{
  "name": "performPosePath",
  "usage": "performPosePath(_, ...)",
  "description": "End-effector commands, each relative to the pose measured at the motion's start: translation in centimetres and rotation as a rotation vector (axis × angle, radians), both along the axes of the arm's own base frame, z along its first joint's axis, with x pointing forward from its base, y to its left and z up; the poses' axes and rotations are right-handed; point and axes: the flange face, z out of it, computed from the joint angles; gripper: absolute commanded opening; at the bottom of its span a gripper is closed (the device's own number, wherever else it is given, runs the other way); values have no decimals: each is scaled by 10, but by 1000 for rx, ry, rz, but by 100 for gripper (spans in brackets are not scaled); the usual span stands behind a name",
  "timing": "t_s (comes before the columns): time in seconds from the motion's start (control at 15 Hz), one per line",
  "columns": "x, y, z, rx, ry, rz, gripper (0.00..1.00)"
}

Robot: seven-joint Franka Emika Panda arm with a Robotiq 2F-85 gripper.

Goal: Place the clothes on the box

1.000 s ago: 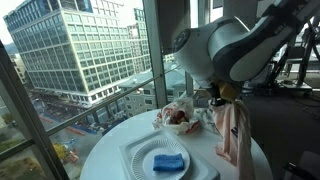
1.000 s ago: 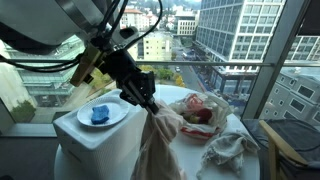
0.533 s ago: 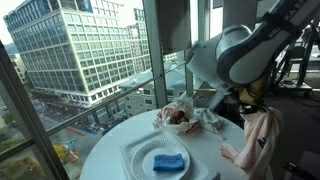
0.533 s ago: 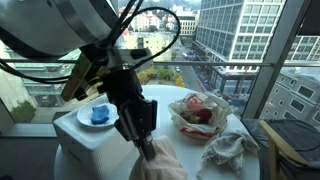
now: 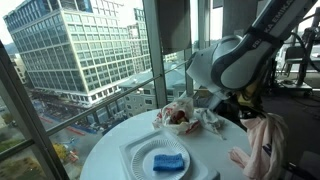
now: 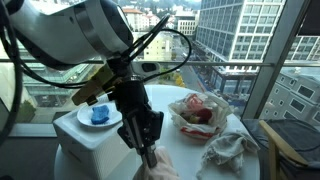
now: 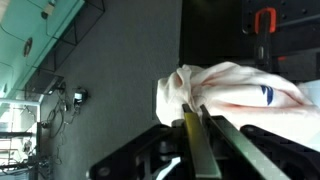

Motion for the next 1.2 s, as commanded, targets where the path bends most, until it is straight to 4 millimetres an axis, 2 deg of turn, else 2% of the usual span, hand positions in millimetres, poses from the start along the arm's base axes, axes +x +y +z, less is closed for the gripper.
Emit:
performPosePath(0.0, 47, 5, -26, 90, -155, 55, 2)
performPosePath(0.2, 76, 10, -44, 122, -329, 139, 2)
performPosePath(0.4, 93, 12, -55, 162, -493, 175, 2)
performPosePath(0.73, 111, 27, -48, 243, -740, 190, 2)
performPosePath(0.8, 113, 28, -49, 233, -766, 202, 33)
performPosePath(0.93, 112, 27, -52, 217, -787, 201, 39)
performPosePath(1.13, 103, 15, -60, 187, -790, 183, 62)
